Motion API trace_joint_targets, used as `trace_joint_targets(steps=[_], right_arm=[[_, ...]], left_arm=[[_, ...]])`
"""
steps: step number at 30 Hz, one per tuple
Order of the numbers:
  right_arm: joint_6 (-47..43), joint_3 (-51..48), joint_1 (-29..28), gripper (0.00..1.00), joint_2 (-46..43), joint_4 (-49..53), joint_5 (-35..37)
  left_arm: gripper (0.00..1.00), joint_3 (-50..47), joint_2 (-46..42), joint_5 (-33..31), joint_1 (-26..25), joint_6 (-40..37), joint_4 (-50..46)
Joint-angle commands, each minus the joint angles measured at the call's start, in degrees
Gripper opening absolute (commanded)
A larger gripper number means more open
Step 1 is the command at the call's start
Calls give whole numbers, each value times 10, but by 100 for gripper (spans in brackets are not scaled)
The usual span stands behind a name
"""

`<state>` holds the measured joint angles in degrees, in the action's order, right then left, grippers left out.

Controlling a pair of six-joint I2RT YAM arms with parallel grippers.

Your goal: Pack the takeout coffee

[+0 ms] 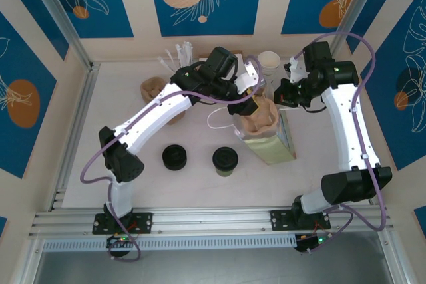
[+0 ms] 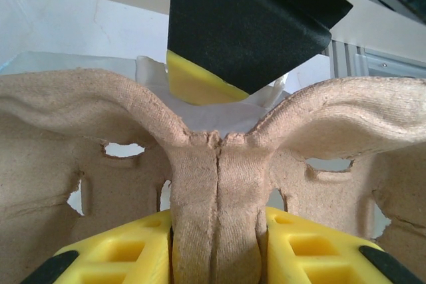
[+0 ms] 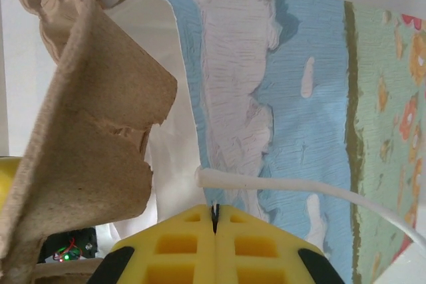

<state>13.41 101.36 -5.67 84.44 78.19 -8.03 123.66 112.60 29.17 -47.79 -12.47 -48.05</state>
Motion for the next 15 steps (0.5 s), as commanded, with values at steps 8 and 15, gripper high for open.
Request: trace_joint_targets(steps=[8,15], right_arm=[[-9,-6,-4,0,-12,-5,-3],[-4,-25,8,0,-16,-18,-22]], left_arm=[[32,-31,0,51,6,4,4],[32,-72,-21,59,6,22,30]])
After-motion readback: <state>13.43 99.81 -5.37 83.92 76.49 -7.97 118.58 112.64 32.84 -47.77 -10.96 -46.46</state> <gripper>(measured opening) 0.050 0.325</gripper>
